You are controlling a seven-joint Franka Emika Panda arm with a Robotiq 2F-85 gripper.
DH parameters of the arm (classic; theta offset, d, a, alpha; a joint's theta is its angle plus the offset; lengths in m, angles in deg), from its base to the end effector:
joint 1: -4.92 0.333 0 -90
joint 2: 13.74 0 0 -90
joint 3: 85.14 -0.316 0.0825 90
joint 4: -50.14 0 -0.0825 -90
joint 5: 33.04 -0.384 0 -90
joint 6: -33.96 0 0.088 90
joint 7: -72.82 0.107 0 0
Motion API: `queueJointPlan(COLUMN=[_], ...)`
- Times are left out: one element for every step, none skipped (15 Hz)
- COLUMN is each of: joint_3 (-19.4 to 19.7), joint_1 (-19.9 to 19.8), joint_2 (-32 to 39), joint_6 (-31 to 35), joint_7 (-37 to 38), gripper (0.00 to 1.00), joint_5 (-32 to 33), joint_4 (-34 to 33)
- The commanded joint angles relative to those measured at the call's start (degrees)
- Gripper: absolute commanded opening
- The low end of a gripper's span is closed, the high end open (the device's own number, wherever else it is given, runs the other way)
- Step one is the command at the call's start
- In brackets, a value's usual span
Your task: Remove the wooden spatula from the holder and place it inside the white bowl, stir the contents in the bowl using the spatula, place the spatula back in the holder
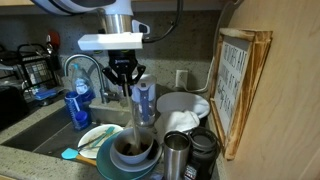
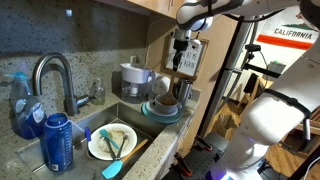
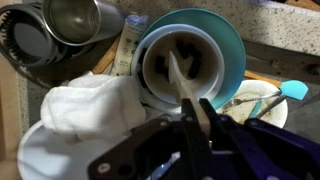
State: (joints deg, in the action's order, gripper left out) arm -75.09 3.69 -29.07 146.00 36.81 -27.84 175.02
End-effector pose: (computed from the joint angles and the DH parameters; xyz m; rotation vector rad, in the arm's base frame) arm 0.4675 -0.1044 0.5037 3.0053 0.7183 0.0333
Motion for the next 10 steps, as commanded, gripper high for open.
queueJointPlan(joint_3=[-0.1, 0.0, 0.1, 0.3, 0.4, 0.5, 0.6, 0.6, 0.5, 0.4], joint_1=[-0.4, -0.3, -0.3, -0.2, -0.1, -0.1, -0.1, -0.2, -0.2, -0.4], joint_2=[-1.3, -1.5, -1.7, -1.9, -2.1, -2.0, -2.1, -2.1, -2.0, -1.9], joint_6=[-5.4, -6.7, -8.3, -9.7, -11.3, -12.9, -14.4, -16.1, -17.7, -19.4], joint_7=[-1.3, -1.4, -1.4, -1.6, -1.6, -1.6, -1.6, -1.3, -1.0, -0.5], gripper=[0.03, 0.03, 0.03, 0.03, 0.03, 0.03, 0.03, 0.03, 0.03, 0.03], joint_5=[-1.1, -1.5, -2.0, -2.9, -3.7, -4.6, -5.2, -5.5, -5.7, -5.4], joint_4=[-5.0, -6.3, -7.8, -9.1, -10.7, -12.3, -13.7, -15.2, -16.7, -18.1])
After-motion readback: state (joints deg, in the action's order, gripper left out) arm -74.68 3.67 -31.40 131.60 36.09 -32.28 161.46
